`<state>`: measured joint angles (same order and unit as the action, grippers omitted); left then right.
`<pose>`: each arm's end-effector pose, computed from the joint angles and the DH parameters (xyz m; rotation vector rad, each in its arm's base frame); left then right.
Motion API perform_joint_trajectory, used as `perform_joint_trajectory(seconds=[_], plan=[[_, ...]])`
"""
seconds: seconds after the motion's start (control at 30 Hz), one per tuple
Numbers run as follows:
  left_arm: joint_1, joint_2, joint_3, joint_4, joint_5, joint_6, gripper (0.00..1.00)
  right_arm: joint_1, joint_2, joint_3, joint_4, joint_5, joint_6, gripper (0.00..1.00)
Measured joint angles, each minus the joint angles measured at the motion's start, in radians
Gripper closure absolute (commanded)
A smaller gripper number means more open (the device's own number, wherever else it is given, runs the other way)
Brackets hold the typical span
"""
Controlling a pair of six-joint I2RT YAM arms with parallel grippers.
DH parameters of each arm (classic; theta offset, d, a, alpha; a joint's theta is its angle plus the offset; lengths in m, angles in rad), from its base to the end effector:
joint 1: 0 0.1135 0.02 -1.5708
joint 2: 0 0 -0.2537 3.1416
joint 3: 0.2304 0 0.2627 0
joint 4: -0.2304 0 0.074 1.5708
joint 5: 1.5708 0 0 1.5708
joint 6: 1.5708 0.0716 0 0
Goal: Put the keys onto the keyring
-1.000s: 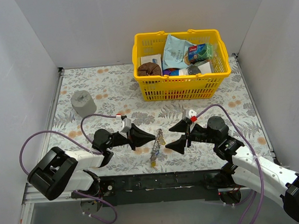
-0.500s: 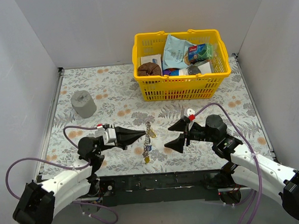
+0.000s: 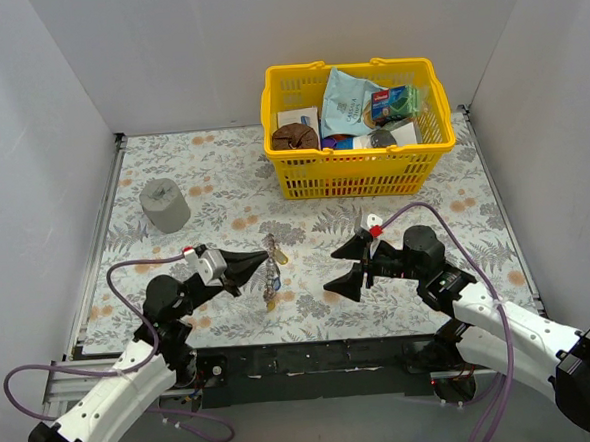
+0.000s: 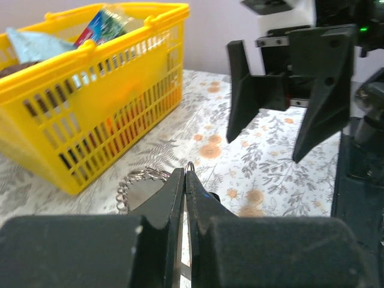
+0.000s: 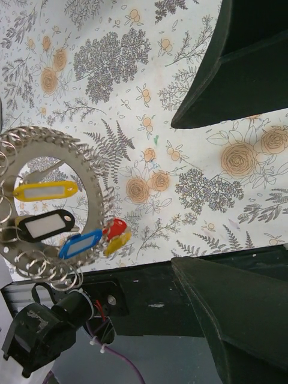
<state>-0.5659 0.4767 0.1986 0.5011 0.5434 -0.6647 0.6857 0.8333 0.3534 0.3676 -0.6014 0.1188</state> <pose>0.1396 -0.1325 0.2473 0.4314 1.4656 -1.3707 0.1571 0.1809 0.2215 -0.9403 1.5208 1.0944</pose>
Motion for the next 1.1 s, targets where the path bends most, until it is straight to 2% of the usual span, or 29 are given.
perform_joint_trajectory(seconds=[0.13, 0.3, 0.5, 0.77, 1.1], plan=[[0.0, -0.045, 0.032, -0.142, -0.122, 0.007, 1.0, 0.0, 0.001, 0.0, 0.0, 0.0, -0.001, 0.05], [0.001, -0.079, 0.058, -0.245, -0.285, 0.003, 1.0, 0.0, 0.013, 0.0, 0.001, 0.0, -0.003, 0.06], [0.001, -0.055, 0.075, -0.332, -0.386, -0.003, 1.0, 0.0, 0.024, 0.0, 0.002, 0.0, -0.003, 0.05], [0.001, 0.109, 0.111, -0.365, -0.407, -0.013, 1.0, 0.0, 0.034, 0.0, 0.001, 0.0, -0.003, 0.06], [0.001, 0.24, 0.111, -0.267, -0.386, -0.03, 1.0, 0.0, 0.032, 0.0, -0.002, 0.002, -0.003, 0.06]])
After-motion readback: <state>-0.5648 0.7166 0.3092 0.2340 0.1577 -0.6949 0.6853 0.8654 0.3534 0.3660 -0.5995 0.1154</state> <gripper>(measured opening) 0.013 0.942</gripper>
